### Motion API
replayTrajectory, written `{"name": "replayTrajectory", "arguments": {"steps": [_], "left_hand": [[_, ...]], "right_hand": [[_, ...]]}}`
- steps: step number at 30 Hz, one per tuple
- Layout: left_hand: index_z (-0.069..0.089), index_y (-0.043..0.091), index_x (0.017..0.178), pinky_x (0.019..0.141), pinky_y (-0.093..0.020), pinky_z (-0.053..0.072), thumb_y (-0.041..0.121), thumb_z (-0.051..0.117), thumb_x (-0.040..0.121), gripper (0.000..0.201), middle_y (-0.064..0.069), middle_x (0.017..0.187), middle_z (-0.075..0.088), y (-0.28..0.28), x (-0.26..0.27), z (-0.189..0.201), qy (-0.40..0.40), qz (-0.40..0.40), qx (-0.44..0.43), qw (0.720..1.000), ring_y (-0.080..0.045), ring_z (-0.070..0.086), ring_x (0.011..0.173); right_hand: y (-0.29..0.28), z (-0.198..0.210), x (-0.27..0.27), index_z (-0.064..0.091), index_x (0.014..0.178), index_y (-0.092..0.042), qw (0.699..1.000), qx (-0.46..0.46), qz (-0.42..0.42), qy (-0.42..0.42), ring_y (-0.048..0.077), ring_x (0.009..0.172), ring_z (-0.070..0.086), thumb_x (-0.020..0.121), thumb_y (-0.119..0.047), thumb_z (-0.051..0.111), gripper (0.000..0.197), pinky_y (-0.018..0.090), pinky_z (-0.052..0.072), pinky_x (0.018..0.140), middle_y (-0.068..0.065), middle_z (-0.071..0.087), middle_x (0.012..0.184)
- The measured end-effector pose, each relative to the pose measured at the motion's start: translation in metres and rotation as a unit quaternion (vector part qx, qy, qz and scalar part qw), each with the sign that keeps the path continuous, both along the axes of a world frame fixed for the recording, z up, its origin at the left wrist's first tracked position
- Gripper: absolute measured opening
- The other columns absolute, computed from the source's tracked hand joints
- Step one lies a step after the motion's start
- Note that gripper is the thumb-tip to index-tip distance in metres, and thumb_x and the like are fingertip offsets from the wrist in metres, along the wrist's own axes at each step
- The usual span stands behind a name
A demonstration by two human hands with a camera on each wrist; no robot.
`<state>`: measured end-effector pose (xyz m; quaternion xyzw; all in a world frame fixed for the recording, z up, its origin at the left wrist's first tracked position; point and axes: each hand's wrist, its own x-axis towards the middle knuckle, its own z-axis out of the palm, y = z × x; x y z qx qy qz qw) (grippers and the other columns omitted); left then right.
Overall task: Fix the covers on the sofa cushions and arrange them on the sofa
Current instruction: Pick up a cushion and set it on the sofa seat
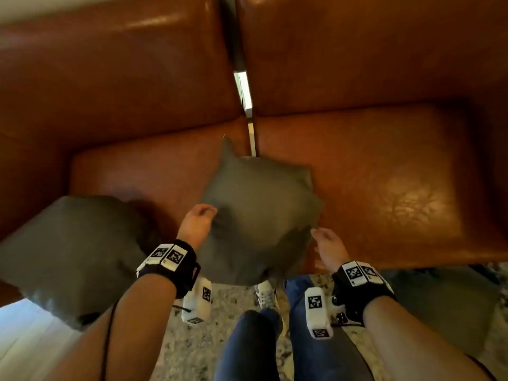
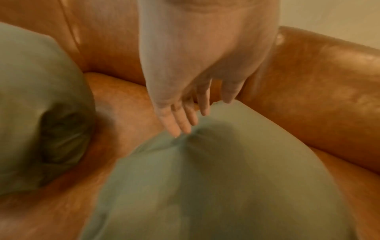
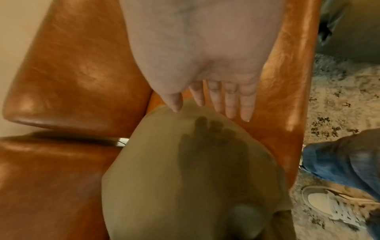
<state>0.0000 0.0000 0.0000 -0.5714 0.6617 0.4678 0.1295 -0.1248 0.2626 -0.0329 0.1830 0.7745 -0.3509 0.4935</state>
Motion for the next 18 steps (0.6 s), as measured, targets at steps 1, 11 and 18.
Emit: {"name": "replayTrajectory", "arguments": {"steps": [1,11,18], "left_hand": [[0.065,0.004,0.110,0.094,-0.036,0.043,0.019,0.056,0.095,0.023,-0.017,0.106,0.065,-0.005,-0.008,-0.007,0.005,0.023,-0.003,1.000,-0.026,0.059,0.100],[0.063,0.008,0.116,0.089,-0.030,0.040,0.024,0.055,0.096,0.026,-0.009,0.102,0.057,-0.037,-0.048,-0.051,-0.043,0.179,-0.001,0.983,-0.025,0.055,0.104],[0.048,0.012,0.140,0.113,-0.040,0.030,0.051,0.038,0.099,0.058,-0.017,0.145,0.045,-0.053,-0.060,-0.080,-0.116,0.147,0.028,0.982,-0.036,0.042,0.133]], "right_hand": [[-0.004,-0.004,-0.007,0.048,0.134,-0.018,1.000,-0.002,-0.012,-0.002,0.032,0.123,0.050,0.097,-0.042,0.050,0.044,0.052,0.041,0.105,0.011,0.054,0.134],[-0.042,-0.043,-0.027,0.030,0.150,-0.017,0.997,0.054,-0.034,-0.044,0.036,0.139,0.035,0.097,-0.058,0.034,0.067,0.048,0.028,0.115,0.011,0.036,0.153],[-0.049,-0.065,-0.029,0.024,0.152,-0.025,0.987,0.089,-0.110,-0.077,0.036,0.142,0.031,0.065,-0.091,0.022,0.109,0.054,0.023,0.116,0.008,0.031,0.157]]}}
